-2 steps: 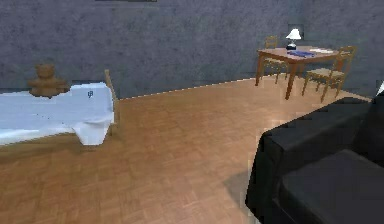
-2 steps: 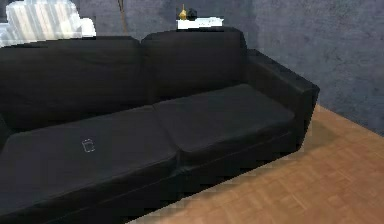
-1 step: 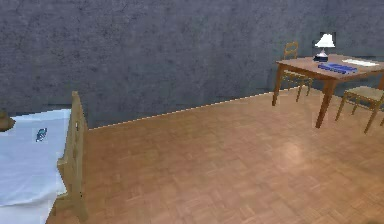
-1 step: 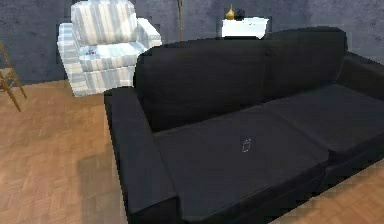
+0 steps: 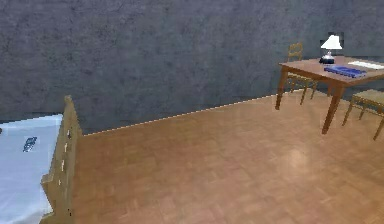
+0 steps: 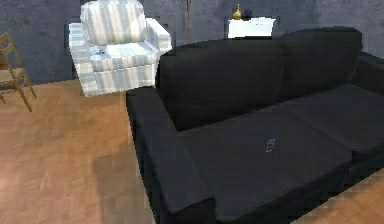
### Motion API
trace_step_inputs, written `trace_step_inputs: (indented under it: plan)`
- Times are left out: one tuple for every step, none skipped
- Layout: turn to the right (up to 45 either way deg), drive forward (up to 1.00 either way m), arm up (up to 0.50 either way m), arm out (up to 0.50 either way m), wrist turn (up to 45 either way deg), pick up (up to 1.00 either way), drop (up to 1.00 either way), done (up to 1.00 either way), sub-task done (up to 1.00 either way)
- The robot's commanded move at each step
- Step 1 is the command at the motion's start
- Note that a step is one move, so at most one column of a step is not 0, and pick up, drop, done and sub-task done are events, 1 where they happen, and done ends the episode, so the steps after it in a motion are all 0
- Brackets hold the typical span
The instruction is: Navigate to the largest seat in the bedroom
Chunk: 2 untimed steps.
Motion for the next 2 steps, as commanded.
trace_step_inputs:
  plan:
    - [18.0, 0.0, 0.0, 0.0, 0.0, 0.0, 0.0, 0.0, 0.0]
    - [0.0, 0.3, 0.0, 0.0, 0.0, 0.0, 0.0, 0.0, 0.0]
